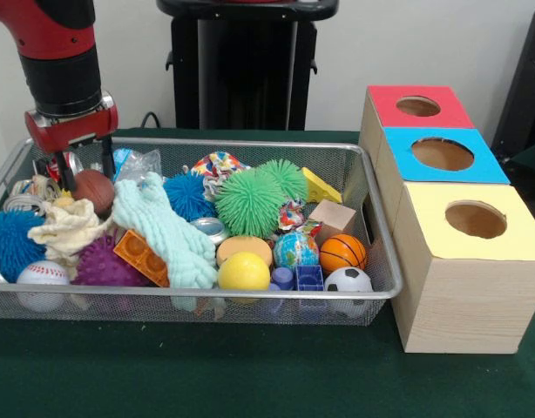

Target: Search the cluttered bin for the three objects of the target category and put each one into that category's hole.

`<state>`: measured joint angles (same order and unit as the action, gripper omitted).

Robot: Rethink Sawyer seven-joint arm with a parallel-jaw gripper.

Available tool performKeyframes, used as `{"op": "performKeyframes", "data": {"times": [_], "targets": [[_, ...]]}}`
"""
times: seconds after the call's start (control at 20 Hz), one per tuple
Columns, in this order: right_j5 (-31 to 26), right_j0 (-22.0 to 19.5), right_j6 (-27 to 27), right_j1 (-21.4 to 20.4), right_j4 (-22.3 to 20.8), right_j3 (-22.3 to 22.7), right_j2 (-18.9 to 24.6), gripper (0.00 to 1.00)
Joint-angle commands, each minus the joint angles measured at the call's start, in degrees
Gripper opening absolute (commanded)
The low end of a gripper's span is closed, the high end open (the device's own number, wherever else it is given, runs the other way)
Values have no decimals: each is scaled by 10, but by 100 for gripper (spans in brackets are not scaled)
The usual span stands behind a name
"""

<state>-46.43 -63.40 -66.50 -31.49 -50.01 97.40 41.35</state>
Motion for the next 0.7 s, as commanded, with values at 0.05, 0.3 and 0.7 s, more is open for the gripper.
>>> {"op": "performKeyframes", "data": {"times": [0.05,0.3,0.7], "targets": [[60,13,105,76,-61,1,-10,100],[82,24,99,81,-67,-7,-18,100],[55,40,93,50,-70,2,-48,100]]}}
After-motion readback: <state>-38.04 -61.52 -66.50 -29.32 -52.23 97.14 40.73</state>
